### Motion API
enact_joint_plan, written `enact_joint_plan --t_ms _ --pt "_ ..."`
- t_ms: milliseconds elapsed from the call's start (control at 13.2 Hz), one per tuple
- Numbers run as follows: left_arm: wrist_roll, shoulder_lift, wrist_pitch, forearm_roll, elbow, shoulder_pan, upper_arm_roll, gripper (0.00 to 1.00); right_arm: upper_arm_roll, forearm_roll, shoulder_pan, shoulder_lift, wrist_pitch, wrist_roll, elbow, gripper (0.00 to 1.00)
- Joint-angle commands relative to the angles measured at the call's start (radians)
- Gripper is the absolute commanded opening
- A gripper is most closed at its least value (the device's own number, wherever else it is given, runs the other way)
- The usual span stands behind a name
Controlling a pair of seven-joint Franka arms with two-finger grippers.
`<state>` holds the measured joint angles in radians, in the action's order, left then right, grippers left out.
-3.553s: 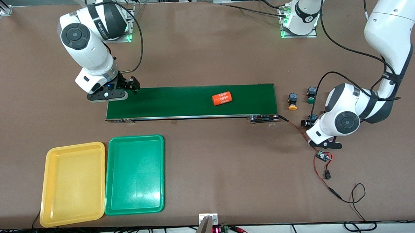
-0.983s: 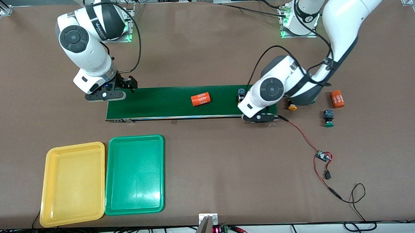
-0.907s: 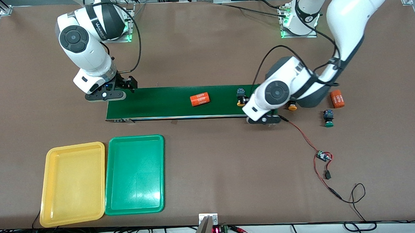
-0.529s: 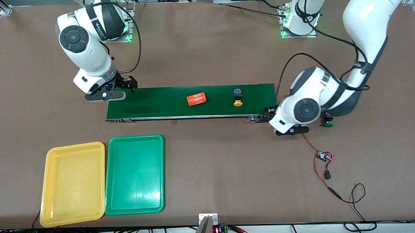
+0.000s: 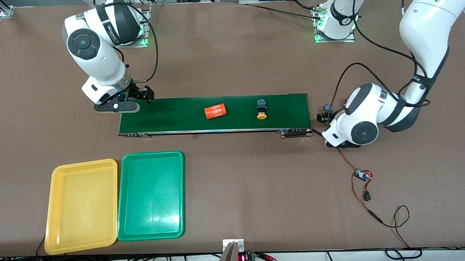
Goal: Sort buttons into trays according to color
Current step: 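Grasp the second yellow-capped button with the left gripper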
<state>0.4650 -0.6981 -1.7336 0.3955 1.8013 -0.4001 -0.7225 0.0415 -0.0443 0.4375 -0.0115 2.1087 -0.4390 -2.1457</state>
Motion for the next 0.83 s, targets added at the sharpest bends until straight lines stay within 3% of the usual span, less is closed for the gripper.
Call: enact_joint_plan --t_ms 0,378,529,605,756 --pt "-0.011 0.034 -0.085 0.022 0.108 -0.048 -0.034 1.00 -0.003 0.069 0.029 -0.016 0.026 -0.030 0.015 1.00" --pt "-0.012 0.029 -0.218 0.100 0.181 -0.068 -0.029 0.96 -0.003 0.075 0.116 -0.077 0.109 -0.111 0.015 1.00" --pt "-0.012 0.023 -0.234 0.115 0.181 -0.069 -0.028 0.81 -0.005 0.075 0.144 -0.099 0.138 -0.147 0.017 1.00" --pt "-0.012 0.022 -0.241 0.115 0.188 -0.074 -0.028 0.59 -0.003 0.075 0.157 -0.105 0.152 -0.183 0.020 1.00" --pt "-0.012 0.025 -0.239 0.115 0.193 -0.075 -0.031 0.38 -0.005 0.073 0.165 -0.133 0.168 -0.225 0.044 1.00"
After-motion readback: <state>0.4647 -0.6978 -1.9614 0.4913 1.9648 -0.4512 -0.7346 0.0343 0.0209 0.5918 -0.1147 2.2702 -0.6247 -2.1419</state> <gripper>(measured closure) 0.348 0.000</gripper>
